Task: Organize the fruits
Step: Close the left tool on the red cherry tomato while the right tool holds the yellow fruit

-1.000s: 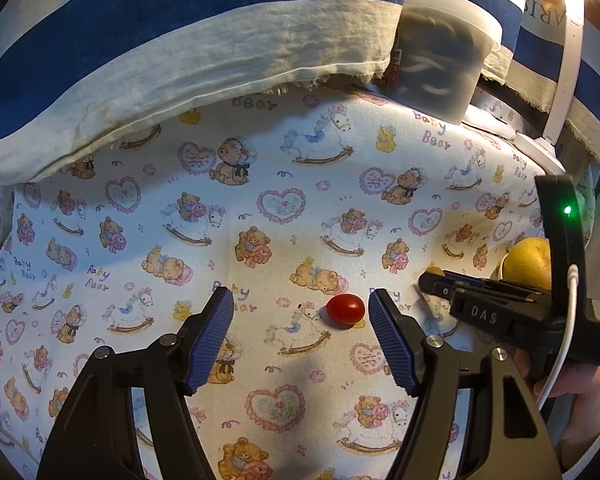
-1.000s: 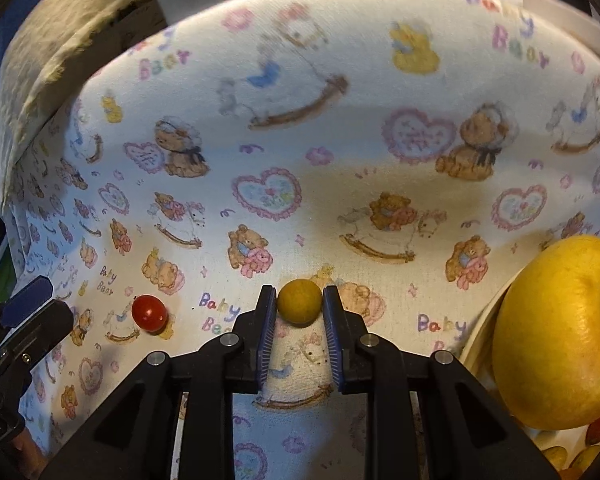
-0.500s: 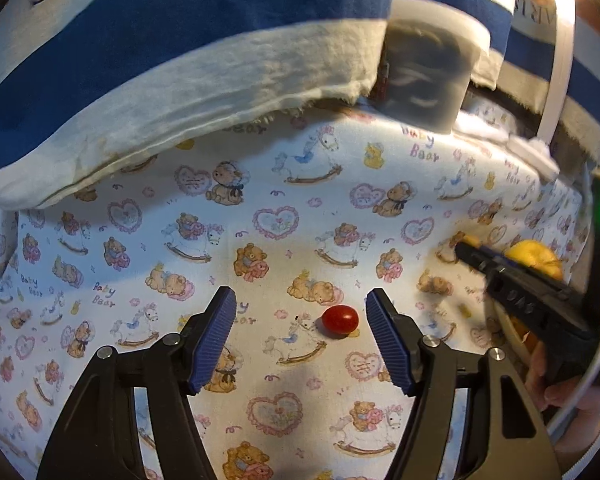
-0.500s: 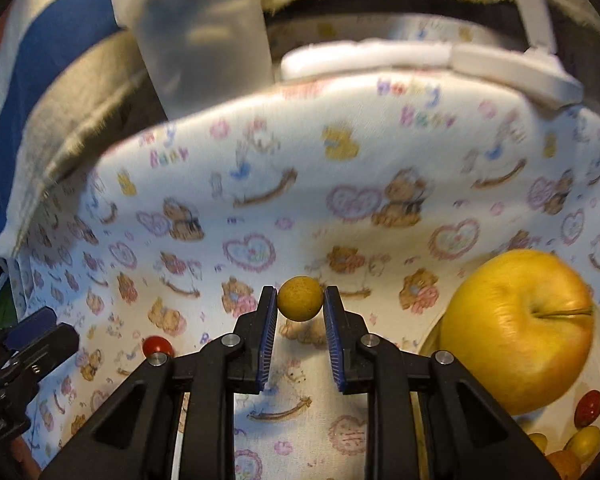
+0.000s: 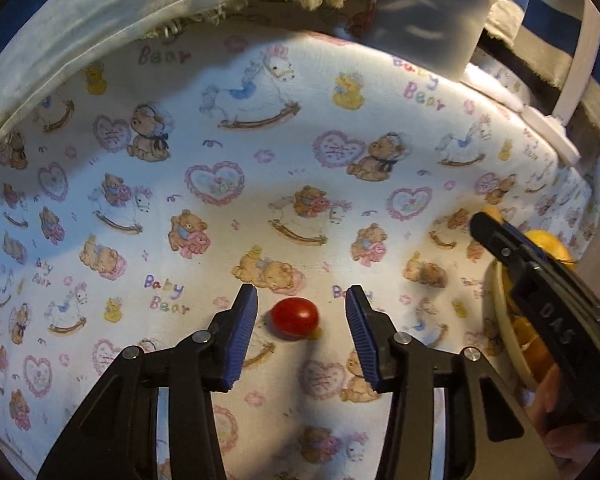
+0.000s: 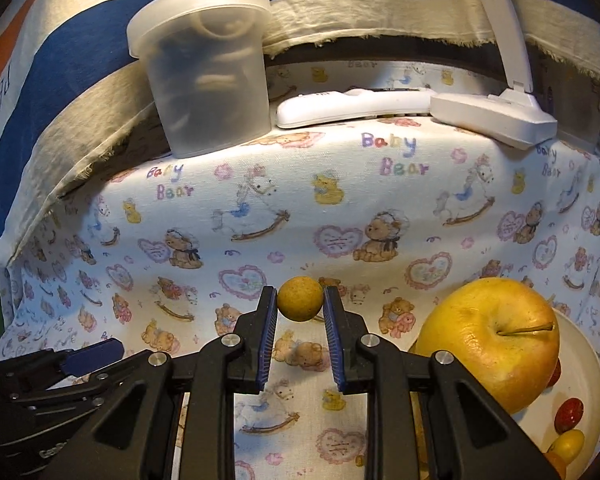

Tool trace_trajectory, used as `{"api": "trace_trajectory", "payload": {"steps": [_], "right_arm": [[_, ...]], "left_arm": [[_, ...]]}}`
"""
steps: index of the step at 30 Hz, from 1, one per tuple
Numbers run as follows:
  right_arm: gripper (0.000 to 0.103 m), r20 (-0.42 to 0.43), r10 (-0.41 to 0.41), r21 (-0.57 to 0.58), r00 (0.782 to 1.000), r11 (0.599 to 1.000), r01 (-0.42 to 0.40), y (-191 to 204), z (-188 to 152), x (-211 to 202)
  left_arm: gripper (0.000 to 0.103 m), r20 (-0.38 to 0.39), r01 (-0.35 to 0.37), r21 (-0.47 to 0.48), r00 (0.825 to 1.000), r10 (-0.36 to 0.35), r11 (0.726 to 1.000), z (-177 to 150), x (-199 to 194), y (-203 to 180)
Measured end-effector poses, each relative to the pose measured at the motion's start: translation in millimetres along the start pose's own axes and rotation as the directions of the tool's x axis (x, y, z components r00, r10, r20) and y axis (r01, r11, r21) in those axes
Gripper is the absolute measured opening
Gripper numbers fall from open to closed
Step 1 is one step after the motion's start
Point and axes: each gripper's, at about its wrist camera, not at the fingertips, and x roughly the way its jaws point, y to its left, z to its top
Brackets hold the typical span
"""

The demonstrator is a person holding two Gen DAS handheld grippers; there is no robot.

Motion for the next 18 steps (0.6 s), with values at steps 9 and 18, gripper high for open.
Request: {"api": "trace_trajectory", "payload": {"steps": [9,18], "right_arm": [[0.024,-0.038,-0.014,0.025,0.999,1.0,0.015,-9,1,8],[0.024,-0.053,-0.019,0.017,0.998,1.0,0.02,-3,1,12]], "left_arm": [[0.04,-0.013,0.018,0.011,1.0,-0.018,1.0,-5,5,3],[0.027,-0.045,0.031,0.004,0.999,-0.03,1.0,-7,15,-5]]}}
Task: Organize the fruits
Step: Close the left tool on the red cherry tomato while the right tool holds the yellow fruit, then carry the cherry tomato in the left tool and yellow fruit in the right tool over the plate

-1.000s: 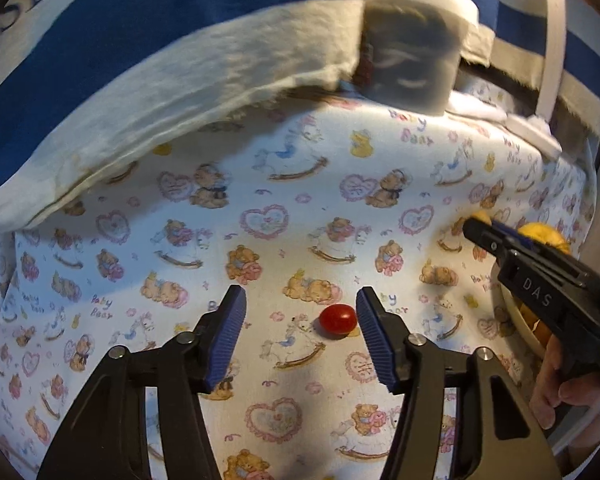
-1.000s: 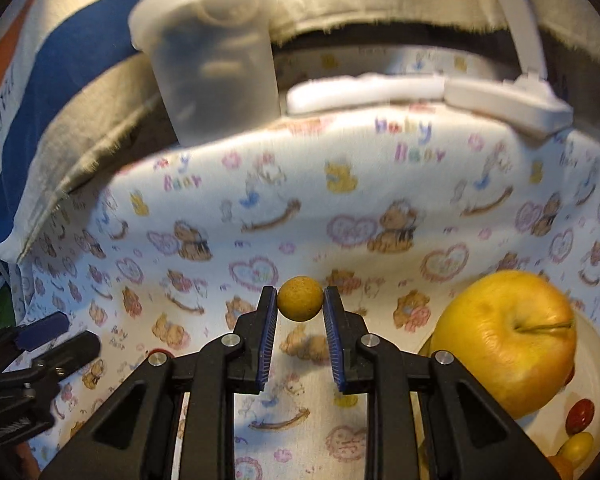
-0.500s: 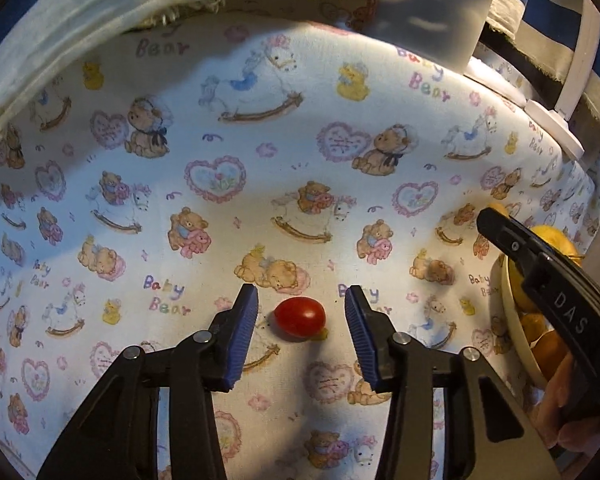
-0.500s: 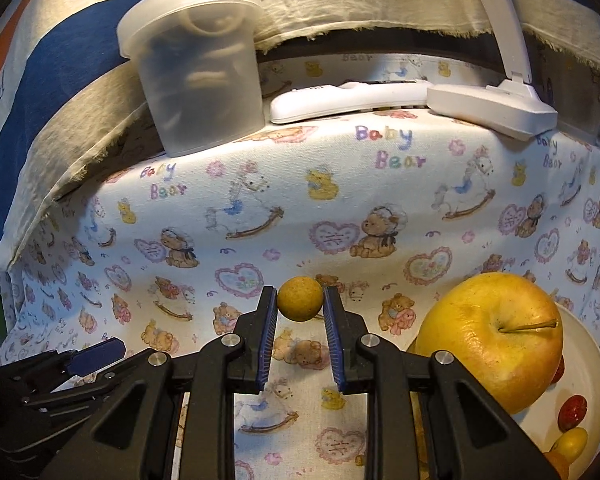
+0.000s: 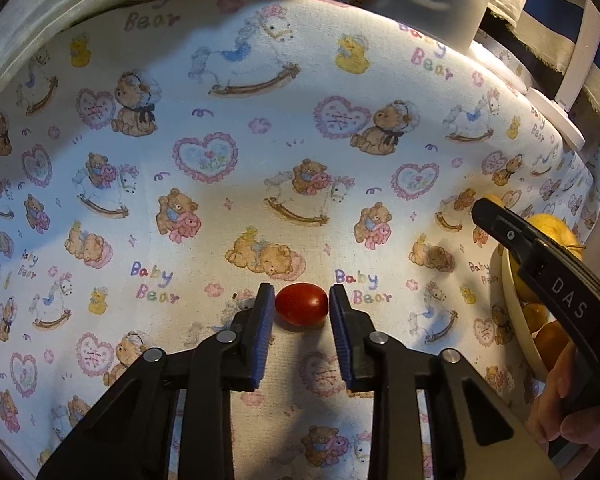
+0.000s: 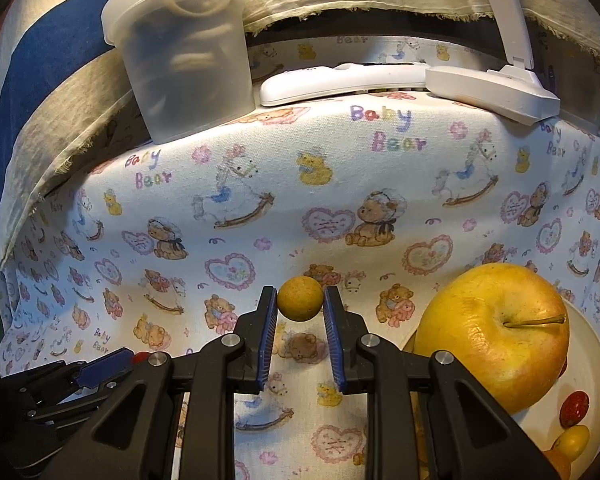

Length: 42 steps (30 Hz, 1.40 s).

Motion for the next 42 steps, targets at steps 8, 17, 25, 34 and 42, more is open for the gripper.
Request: {"api": "trace_trajectory", "payload": {"steps": [8,17,25,34,42], "right_arm": [[0.024,-0.001,0.001,0.005,1.0,1.0,-0.001,-1,1,1],[0.024,0.071,0.012,-0.072,0.997,0.997,-0.007,14,-3,-15],[0.024,0.16,0.006,-0.155,0.987,0.988,0.019,34,-8,-30],[0.024,0.278,0.073,-0.185,0.958,0.983,-0.021,35,-2,-68],[0.024,0.351,0.031,-0.27,0.936,0.96,0.069,-8,-11,-138]], "left_arm": [[0.026,0.028,-0.003,0.005,1.0,0.003,1.0,1,-7,7],[0.026,0.102,-0.033,0.037,0.994,0.029,0.999,-2,-25,-1],[0.026,0.161,-0.044,0.012,0.986,0.041,0.999,5,-42,1],[0.026,0.276,-0.063,0.036,0.96,0.051,0.997,6,-80,-4],[0.026,0.366,-0.011,0.158,0.929,-0.049,0.987,1,-129,-53]]}}
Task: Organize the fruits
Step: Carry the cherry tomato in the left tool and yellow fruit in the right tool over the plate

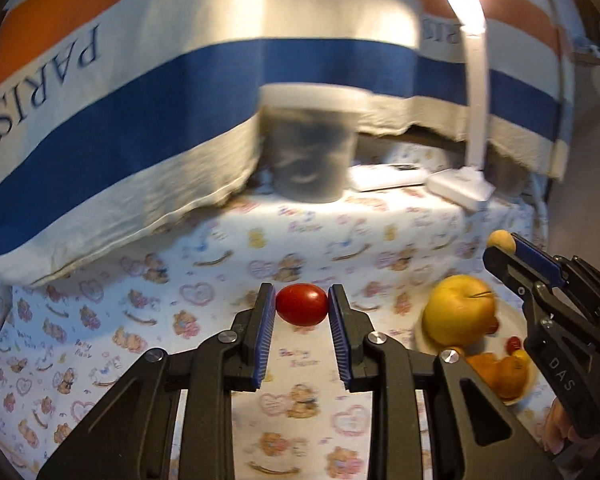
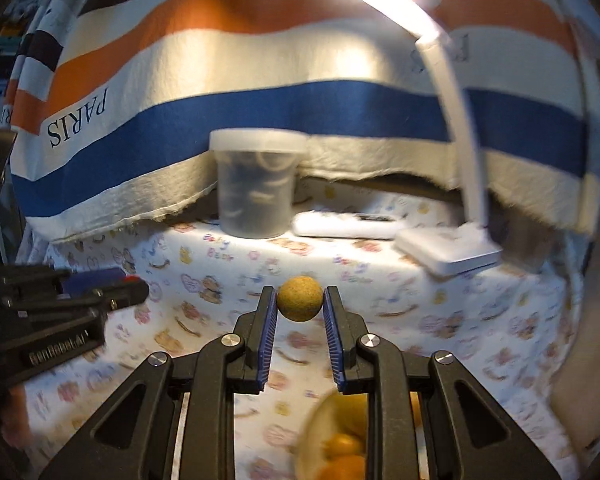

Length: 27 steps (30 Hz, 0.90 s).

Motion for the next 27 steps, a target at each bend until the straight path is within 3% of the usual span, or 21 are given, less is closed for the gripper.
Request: {"api": "trace_trajectory", "payload": {"steps": [7,10,12,15,19,27], "right_arm": [[0.024,0.028,-0.085,0.064,0.996,0.995,0.083,-71,-11,-55],[0.024,0.001,-0.13,0.115,0.992,0.985,0.129,-100,-20,-57],[0.024,-0.027,-0.138,0.171,0.99,0.975,0.141,-120,-27,-56],[0.024,-0.142,-0.161,0.184,0.977,0.965,0.186,-142,-37,-40],[0.024,-0.266,-0.088,0.221,0.96,0.964,0.15,-160,-52,-19],[0.024,-0.308,-0.012,0.242,0.951,0.966,0.091,-154,-58,-15]], "left_arm": [[0.026,-0.011,0.12,0.065,0.993,-0.12,0.991,13,-4,-71],[0.026,-0.082,0.139,0.069,0.988,-0.133,0.988,11,18,-96],[0.026,-0.164,0.172,0.043,0.973,-0.163,0.984,5,39,-106],[0.026,-0.263,0.143,0.019,0.956,-0.132,0.99,-12,59,-113],[0.026,-0.344,0.151,-0.004,0.928,-0.143,0.989,-30,77,-115],[0.026,-0.352,0.162,-0.006,0.923,-0.154,0.987,-37,82,-112]]}}
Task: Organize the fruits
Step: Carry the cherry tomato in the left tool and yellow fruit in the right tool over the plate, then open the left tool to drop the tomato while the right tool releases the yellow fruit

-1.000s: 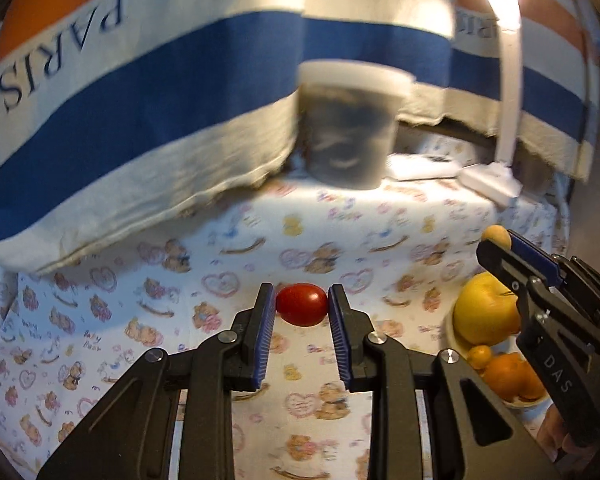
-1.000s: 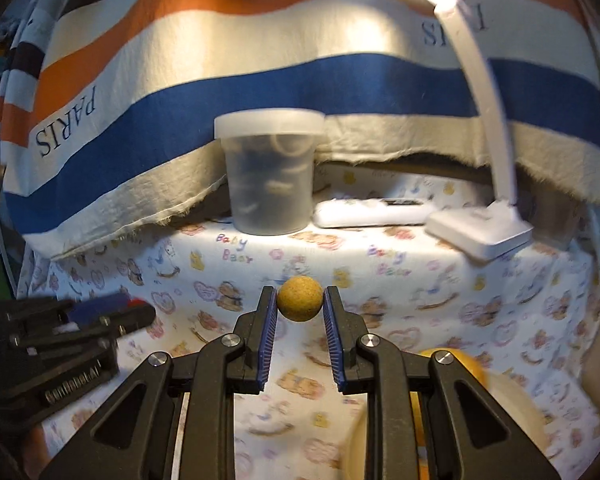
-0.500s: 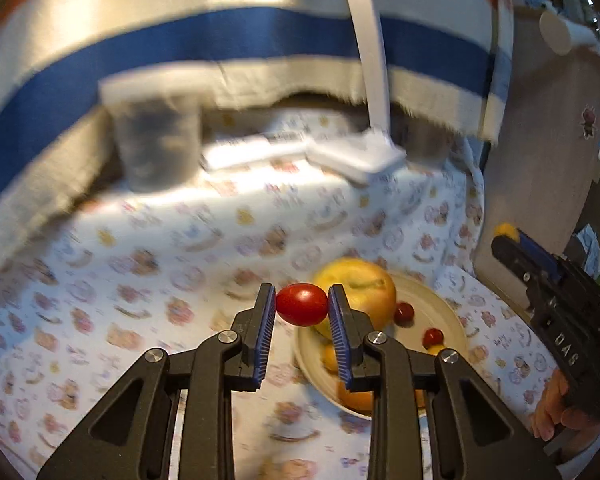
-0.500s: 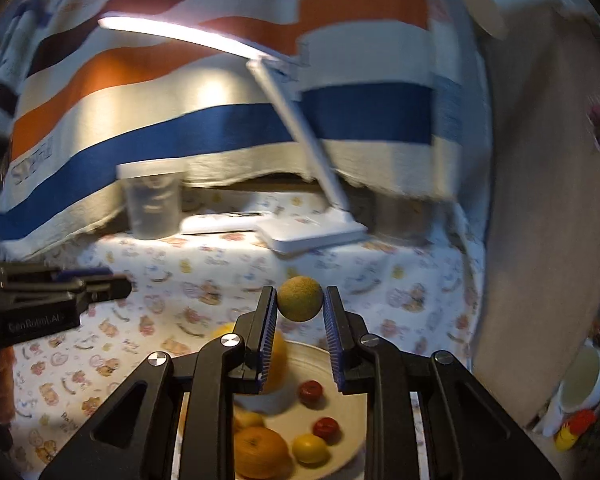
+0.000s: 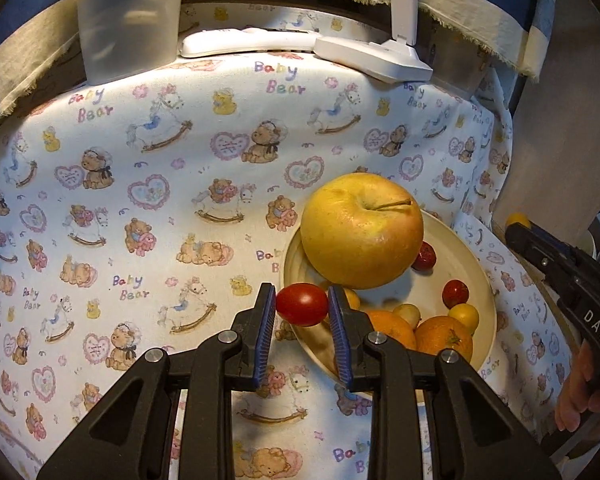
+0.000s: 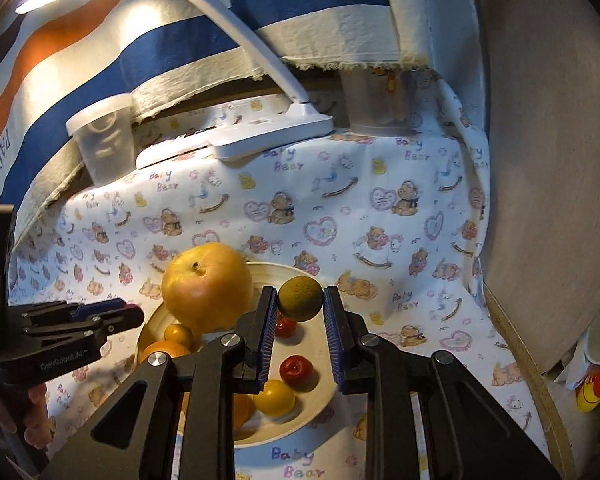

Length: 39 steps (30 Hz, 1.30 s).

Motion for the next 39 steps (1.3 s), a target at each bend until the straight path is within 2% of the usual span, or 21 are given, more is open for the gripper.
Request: {"api": "trace_trajectory", "payload": {"steps": [5,8,12,16,19,20,21,23,26,29,30,31,33,36,39], "right_arm": [[0.024,-0.08,0.044,0.012,0.996,0.999,-0.043,3,-4,13],[0.024,-0.096,0.043,0.011,0.994,0.999,-0.042,3,-7,17],[0.024,-0.117,0.089,0.038,0.989,0.996,-0.085,1,-8,21],[0.024,-0.15,0.084,0.028,0.985,0.996,-0.08,4,-11,29],[0.024,-0.188,0.094,0.037,0.978,0.995,-0.088,4,-15,37],[0.024,-0.2,0.102,0.047,0.975,0.994,-0.094,3,-16,39],[0.024,-0.207,0.112,0.058,0.972,0.993,-0.102,2,-17,41],[0.024,-0.212,0.115,0.064,0.97,0.993,-0.103,2,-18,43],[0.024,-0.216,0.098,0.048,0.972,0.995,-0.09,3,-19,44],[0.025,-0.225,0.095,0.05,0.97,0.995,-0.086,4,-20,46],[0.031,-0.225,0.093,0.05,0.97,0.995,-0.084,4,-20,46],[0.048,-0.217,0.089,0.053,0.972,0.995,-0.08,4,-20,46],[0.07,-0.18,0.078,0.057,0.981,0.996,-0.068,3,-19,41],[0.07,-0.131,0.053,0.044,0.99,0.998,-0.047,3,-14,31],[0.07,-0.074,0.045,0.052,0.996,0.998,-0.041,2,-9,20]], "left_arm": [[0.026,-0.026,-0.01,0.034,1.0,0.011,0.999,-2,8,-8],[0.026,-0.022,-0.017,0.048,1.0,0.018,0.999,-3,10,-9],[0.026,-0.017,-0.005,0.05,1.0,0.006,0.999,-3,9,-8],[0.027,-0.007,-0.019,0.045,1.0,0.02,0.999,-3,9,-8],[0.028,-0.006,-0.001,0.051,1.0,0.001,0.999,-4,9,-8],[0.034,0.003,-0.004,0.051,1.0,0.004,0.999,-3,7,-9],[0.045,0.01,-0.008,0.051,1.0,0.008,0.999,-3,6,-9],[0.058,0.033,-0.016,0.046,0.999,0.014,0.999,-2,1,-8],[0.06,0.049,-0.016,0.035,0.999,0.015,0.999,0,-4,-5],[0.066,0.061,-0.017,0.019,0.998,0.015,1.0,1,-6,-3],[0.069,0.066,-0.019,0.015,0.998,0.018,1.0,1,-7,-2],[0.07,0.069,-0.023,0.014,0.997,0.022,1.0,2,-7,-1],[0.072,0.072,-0.04,0.022,0.997,0.039,0.999,2,-8,-2],[0.072,0.099,-0.06,0.036,0.994,0.056,0.998,2,-12,-5],[0.073,0.164,-0.079,0.052,0.984,0.069,0.996,4,-25,-8]]}}
